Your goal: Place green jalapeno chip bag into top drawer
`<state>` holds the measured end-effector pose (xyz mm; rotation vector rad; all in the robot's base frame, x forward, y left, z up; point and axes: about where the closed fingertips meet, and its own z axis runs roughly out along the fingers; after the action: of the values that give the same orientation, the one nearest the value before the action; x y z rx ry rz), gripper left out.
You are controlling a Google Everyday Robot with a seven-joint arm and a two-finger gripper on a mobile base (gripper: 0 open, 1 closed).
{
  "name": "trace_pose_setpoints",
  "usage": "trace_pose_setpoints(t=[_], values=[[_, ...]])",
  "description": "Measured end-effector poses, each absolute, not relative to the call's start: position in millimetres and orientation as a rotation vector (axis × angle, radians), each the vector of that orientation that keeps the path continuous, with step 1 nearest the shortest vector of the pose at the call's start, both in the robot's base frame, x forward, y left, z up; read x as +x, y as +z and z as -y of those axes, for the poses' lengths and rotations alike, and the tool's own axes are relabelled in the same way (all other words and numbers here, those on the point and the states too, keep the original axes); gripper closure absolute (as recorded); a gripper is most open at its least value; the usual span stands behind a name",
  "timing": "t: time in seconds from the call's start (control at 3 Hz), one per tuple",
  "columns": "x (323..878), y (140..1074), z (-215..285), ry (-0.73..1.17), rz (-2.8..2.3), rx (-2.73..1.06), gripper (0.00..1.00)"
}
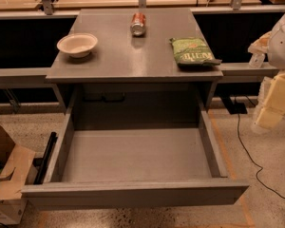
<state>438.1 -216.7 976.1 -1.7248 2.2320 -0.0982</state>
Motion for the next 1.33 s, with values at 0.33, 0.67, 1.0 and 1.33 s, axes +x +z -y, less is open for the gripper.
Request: trace_pose_setpoints(t=[0.33, 0.67, 1.0, 1.33], values=[[438.1, 976.2, 216.7, -0.098, -2.232, -1.725, 0.00], [465.9, 979.6, 211.9, -0.053, -2.165, -1.679, 0.00], [511.1, 980.9, 203.3, -0.006, -2.089, -1.649, 0.00], [518.5, 981.7, 203.1, 0.000, -2.080, -1.641, 0.00]])
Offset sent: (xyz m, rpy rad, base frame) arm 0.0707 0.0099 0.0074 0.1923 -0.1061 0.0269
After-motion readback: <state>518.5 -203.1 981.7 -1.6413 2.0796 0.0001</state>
